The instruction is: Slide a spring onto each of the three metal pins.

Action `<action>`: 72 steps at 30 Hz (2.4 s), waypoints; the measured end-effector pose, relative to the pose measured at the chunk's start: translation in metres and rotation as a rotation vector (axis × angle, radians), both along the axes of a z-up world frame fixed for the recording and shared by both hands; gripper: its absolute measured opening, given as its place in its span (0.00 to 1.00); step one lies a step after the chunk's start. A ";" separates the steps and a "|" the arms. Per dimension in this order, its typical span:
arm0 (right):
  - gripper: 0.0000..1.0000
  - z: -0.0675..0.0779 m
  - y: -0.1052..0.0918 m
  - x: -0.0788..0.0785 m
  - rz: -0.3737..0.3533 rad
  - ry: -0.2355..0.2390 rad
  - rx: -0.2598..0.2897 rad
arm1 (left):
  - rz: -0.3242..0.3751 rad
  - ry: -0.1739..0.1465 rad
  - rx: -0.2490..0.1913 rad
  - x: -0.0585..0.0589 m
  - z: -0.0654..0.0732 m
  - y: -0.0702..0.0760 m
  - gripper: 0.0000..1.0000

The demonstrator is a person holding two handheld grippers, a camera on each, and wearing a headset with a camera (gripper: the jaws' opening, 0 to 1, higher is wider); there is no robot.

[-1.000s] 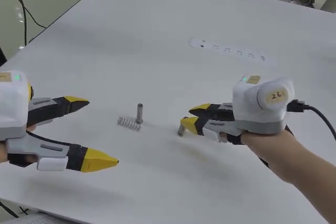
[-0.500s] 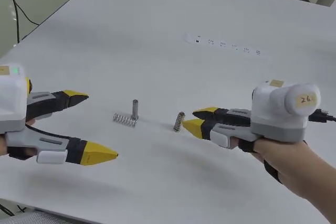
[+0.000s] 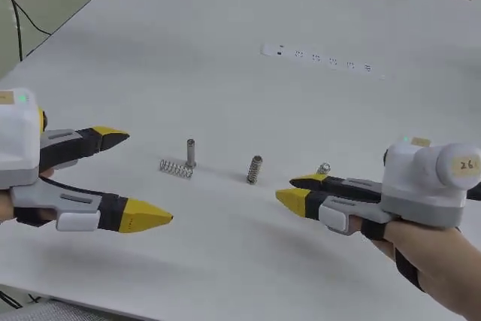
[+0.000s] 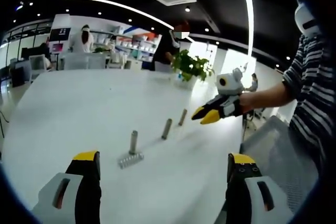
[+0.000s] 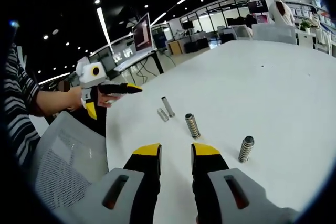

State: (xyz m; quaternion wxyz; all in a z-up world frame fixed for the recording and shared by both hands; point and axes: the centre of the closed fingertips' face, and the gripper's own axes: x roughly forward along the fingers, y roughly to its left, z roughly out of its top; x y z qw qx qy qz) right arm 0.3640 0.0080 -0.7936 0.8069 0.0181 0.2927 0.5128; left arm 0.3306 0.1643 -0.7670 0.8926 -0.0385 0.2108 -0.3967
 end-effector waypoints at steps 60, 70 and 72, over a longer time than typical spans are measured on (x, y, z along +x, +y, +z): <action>0.16 -0.004 0.137 -0.005 0.291 -0.210 -0.155 | 0.025 0.008 0.009 -0.003 0.000 0.017 0.96; 0.16 -0.028 0.146 0.012 0.257 -0.177 -0.203 | 0.031 0.014 0.011 -0.006 -0.002 0.023 0.95; 0.16 -0.034 0.147 0.012 0.256 -0.170 -0.215 | 0.032 0.014 0.012 -0.007 -0.003 0.024 0.95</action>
